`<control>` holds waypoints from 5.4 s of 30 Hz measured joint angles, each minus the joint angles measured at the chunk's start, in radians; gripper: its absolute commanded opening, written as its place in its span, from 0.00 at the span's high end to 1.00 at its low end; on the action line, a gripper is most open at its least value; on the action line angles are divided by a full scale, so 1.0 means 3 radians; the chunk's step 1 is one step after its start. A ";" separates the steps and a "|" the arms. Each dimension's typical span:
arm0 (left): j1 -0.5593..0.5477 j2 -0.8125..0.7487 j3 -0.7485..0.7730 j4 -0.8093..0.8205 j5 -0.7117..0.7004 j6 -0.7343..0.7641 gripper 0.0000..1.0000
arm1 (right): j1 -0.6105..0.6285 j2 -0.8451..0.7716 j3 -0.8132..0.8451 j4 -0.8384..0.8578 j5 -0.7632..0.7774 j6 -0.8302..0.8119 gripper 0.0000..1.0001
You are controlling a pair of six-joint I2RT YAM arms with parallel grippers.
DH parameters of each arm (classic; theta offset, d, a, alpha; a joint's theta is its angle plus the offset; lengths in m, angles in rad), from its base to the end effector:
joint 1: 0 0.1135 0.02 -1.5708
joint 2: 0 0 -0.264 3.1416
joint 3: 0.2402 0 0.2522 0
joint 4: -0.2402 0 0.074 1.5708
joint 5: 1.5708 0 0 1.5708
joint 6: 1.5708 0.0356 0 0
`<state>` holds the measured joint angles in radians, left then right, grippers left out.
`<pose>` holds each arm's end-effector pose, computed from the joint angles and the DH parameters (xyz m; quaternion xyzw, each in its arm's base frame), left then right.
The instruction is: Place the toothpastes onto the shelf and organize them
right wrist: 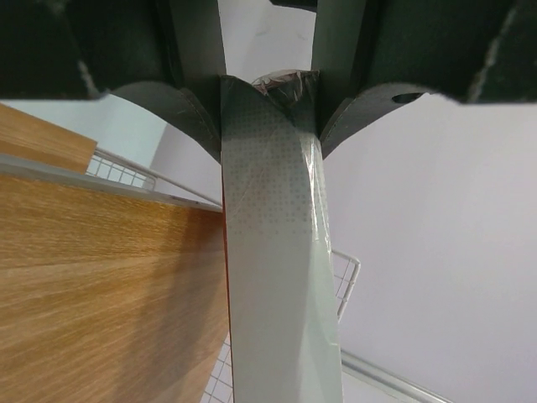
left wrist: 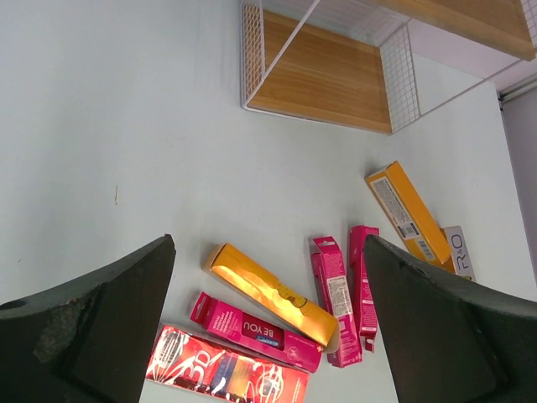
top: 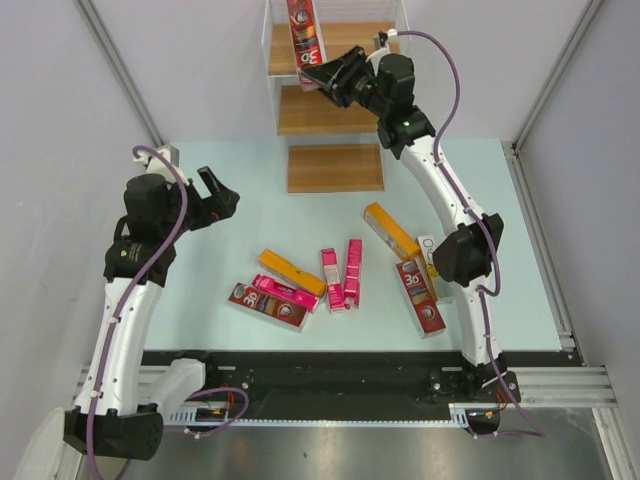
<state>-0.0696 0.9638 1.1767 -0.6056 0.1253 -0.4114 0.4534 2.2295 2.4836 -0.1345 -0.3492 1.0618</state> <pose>0.1964 -0.0182 0.3989 -0.1068 0.8237 -0.1826 0.5261 0.4534 0.2345 0.4547 0.0718 0.6624 0.5900 0.4560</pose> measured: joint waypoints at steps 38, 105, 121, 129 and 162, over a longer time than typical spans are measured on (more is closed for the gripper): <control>-0.0219 0.1615 0.1850 0.0649 0.1443 -0.0031 1.00 | 0.0174 0.0064 -0.0239 0.0491 -0.0027 0.0411 0.00; -0.0694 0.1062 0.0645 0.1687 0.1431 -0.0446 0.00 | 0.0776 -0.2828 -0.3127 -0.0879 0.1158 -0.1837 0.00; -0.0779 -0.0072 -0.1957 0.1242 0.0645 -0.0632 0.01 | 0.0788 -0.3417 -0.4569 -0.1956 0.2247 -0.2111 0.01; -0.0801 -0.0084 -0.1981 0.1217 0.0604 -0.0659 0.00 | 0.0533 -0.3567 -0.4896 -0.2150 0.2271 -0.2112 0.03; -0.0802 0.0088 -0.1848 0.1111 0.0684 -0.0599 0.00 | 0.0058 -0.2440 -0.5445 -0.1633 0.1448 -0.2238 0.10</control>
<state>-0.3103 0.9901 0.6224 -0.2722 0.3305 -0.5911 0.4709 1.4975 0.8501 -0.6243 0.0853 0.3904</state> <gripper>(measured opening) 0.996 0.937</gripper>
